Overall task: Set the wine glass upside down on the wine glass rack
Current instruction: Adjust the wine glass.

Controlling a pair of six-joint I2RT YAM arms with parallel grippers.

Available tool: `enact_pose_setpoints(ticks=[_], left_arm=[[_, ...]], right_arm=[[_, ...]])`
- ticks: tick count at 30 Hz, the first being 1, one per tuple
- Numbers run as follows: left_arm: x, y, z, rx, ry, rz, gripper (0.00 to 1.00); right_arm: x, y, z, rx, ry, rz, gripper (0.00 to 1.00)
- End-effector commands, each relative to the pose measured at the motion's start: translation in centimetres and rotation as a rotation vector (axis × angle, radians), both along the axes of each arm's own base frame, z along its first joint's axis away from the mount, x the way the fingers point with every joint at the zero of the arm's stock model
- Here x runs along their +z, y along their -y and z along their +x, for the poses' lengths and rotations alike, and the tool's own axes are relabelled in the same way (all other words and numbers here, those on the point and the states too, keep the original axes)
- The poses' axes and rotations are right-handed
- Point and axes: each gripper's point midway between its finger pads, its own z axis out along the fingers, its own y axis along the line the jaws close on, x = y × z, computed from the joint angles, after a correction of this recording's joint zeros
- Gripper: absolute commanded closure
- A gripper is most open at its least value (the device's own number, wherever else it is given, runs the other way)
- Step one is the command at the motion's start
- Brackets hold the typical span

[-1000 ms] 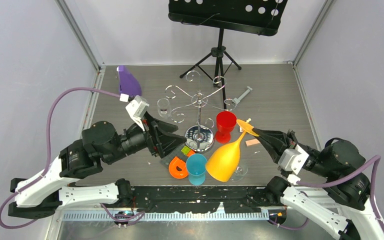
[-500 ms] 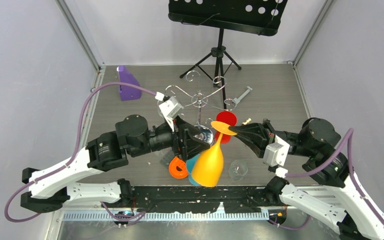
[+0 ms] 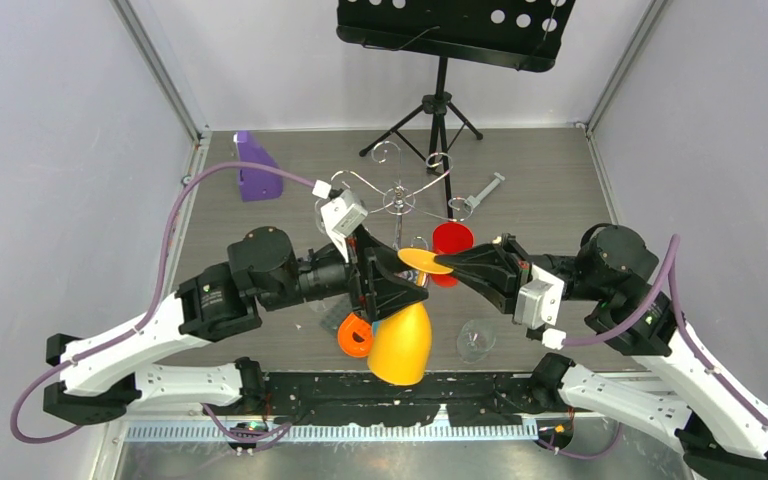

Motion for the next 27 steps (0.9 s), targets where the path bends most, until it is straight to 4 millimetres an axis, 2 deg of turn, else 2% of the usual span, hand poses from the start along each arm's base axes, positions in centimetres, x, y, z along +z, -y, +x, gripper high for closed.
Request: enact_pose_setpoints(ticks=[1,4,10,11,14,17,18,22,23,24,25,26,27], left_arm=[[1.1,0.8,-0.7,-0.045,-0.004,-0.05,0.42],[0.5,1.1,-0.8,-0.047,-0.02,-0.04,0.54],[0.0,0.3,-0.3,-0.007,-0.032,-0.04,0.97],[-0.2,-0.1,-0.1,0.013,-0.035,-0.035,1.0],[-0.8,-2.2,1.1,0.118,-0.039,-0.021,1.0],[-1.0,-5.9,2.2,0.239,-0.017,-0.023,1.0],[-1.0,-7.3,2.6,0.283,-0.007,-0.028,1.0],[-0.9,-12.9,3.5,0.428,0.03,-0.072,1.0],[-0.8,-14.1,3.6,0.452,0.04,-0.088,1.0],[-0.8,-15.0,3.6,0.472,0.05,-0.098,1.0],[-0.6,-15.9,3.7,0.489,0.062,-0.11,1.0],[-0.5,-16.5,3.8,0.503,0.079,-0.115,1.0],[-0.5,-16.9,3.9,0.516,0.096,-0.115,1.0]], right_arm=[[2.9,-0.3,-0.1,-0.015,0.055,0.079,0.95],[3.1,-0.5,0.6,-0.054,0.041,0.093,0.95],[2.5,-0.2,1.6,-0.127,0.018,0.11,0.94],[2.5,0.0,1.8,-0.137,0.018,0.113,0.95],[2.2,0.7,2.3,-0.186,0.019,0.133,0.9],[2.0,1.1,3.1,-0.235,-0.024,0.149,0.69],[2.1,1.2,3.3,-0.247,-0.048,0.157,0.66],[3.1,2.1,5.4,-0.364,-0.297,0.26,0.53],[3.7,2.6,6.5,-0.428,-0.351,0.295,0.5],[3.8,2.7,6.8,-0.443,-0.446,0.321,0.48],[4.1,3.1,8.3,-0.536,-0.512,0.321,0.47],[3.8,3.1,8.9,-0.572,-0.606,0.323,0.46],[3.5,3.2,10.5,-0.684,-0.671,0.284,0.46]])
